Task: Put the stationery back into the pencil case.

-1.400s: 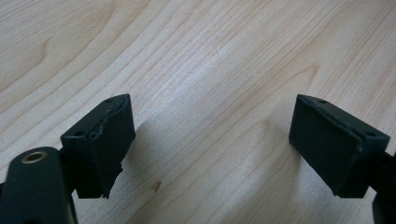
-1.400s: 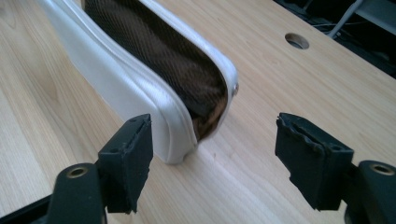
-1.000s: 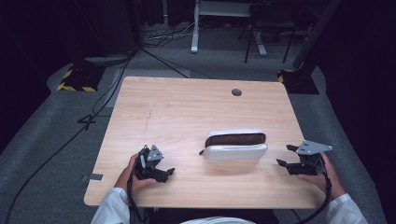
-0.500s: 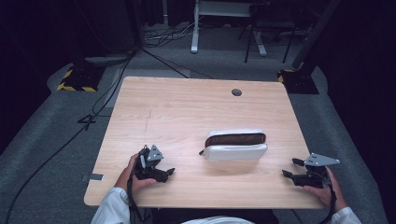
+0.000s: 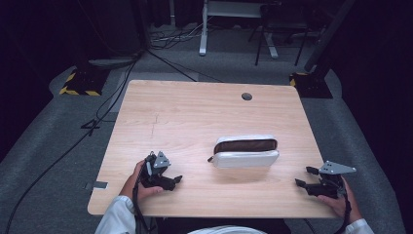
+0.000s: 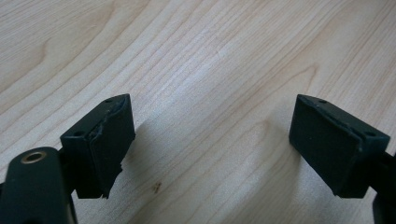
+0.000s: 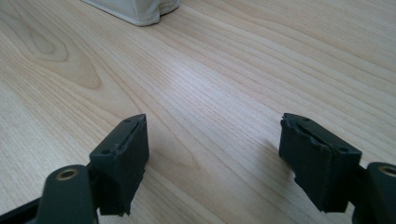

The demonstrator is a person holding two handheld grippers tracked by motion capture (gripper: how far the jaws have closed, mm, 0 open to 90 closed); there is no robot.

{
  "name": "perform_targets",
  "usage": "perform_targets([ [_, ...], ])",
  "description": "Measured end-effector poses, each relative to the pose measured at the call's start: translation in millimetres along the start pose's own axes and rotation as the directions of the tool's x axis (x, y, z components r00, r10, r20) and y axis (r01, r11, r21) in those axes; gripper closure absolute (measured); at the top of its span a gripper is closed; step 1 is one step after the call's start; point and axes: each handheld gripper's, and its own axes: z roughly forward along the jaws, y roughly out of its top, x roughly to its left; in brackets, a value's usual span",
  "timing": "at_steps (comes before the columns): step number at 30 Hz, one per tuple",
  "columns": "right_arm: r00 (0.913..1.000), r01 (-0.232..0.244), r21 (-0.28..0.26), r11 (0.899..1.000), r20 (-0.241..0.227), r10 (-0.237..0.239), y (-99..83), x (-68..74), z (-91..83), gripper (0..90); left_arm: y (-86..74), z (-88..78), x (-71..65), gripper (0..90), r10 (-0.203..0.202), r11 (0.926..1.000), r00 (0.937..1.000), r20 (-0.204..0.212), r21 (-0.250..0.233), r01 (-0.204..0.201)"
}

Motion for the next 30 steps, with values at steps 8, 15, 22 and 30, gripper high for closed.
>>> perform_targets([
  [8, 0.9999, -0.009, 0.003, 1.000, 0.010, 0.009, 0.0, -0.5, 0.0, 23.7, 0.0, 0.0, 0.0, 14.7, 0.000, 1.0000, 1.0000, 0.000, 0.000, 0.000],
  [15, 0.9999, -0.010, 0.003, 1.000, 0.012, 0.010, 0.1, -0.5, 0.1, 23.5, 0.2, 0.8, -0.5, 14.7, -0.012, 0.9999, 0.9999, 0.009, -0.001, 0.012],
  [22, 0.9999, -0.007, -0.001, 1.000, 0.011, 0.007, -0.1, -0.1, -0.2, 25.5, 0.3, 1.0, -0.6, 14.7, -0.014, 0.9999, 0.9999, 0.006, -0.003, 0.014],
  [30, 0.9997, -0.015, 0.001, 1.000, 0.017, 0.015, 0.0, -0.6, -0.2, 25.2, 1.0, 1.5, -0.3, 14.7, -0.014, 0.9999, 0.9999, 0.006, -0.002, 0.014],
])
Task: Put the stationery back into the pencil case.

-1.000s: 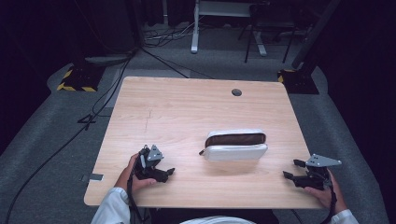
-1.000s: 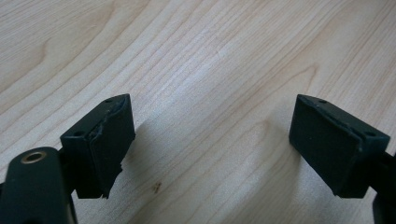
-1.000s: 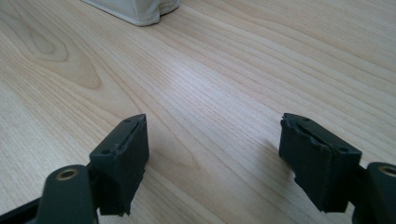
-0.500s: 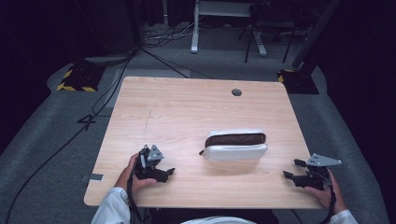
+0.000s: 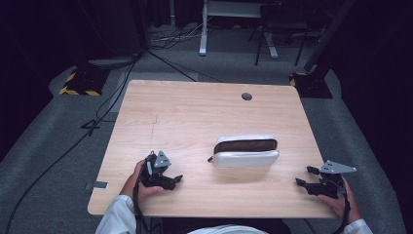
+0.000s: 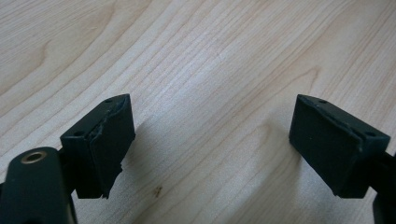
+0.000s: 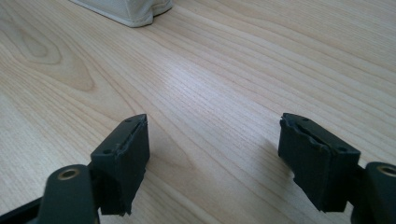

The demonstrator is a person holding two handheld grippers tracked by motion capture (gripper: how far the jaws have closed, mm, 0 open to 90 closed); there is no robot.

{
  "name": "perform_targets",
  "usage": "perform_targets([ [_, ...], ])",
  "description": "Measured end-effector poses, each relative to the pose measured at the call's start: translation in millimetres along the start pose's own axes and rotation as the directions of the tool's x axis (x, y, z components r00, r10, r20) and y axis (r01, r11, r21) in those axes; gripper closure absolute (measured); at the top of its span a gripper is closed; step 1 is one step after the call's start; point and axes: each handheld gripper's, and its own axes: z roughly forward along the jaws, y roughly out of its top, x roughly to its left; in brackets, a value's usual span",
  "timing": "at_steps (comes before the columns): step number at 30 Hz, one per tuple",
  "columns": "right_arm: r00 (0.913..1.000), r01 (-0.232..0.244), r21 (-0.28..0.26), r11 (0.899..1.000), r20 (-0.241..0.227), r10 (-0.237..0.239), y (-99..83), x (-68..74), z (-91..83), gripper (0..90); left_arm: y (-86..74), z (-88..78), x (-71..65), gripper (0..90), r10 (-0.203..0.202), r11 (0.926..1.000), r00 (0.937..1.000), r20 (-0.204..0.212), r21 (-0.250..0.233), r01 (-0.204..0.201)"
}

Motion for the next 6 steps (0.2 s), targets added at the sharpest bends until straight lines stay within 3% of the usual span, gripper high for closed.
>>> perform_targets([
  [6, 1.0000, 0.000, 0.000, 1.000, -0.001, 0.000, 0.0, -0.1, 0.0, 25.2, 0.3, -0.2, 0.9, 14.7, 0.010, 1.0000, 0.9999, -0.007, 0.001, -0.010],
])
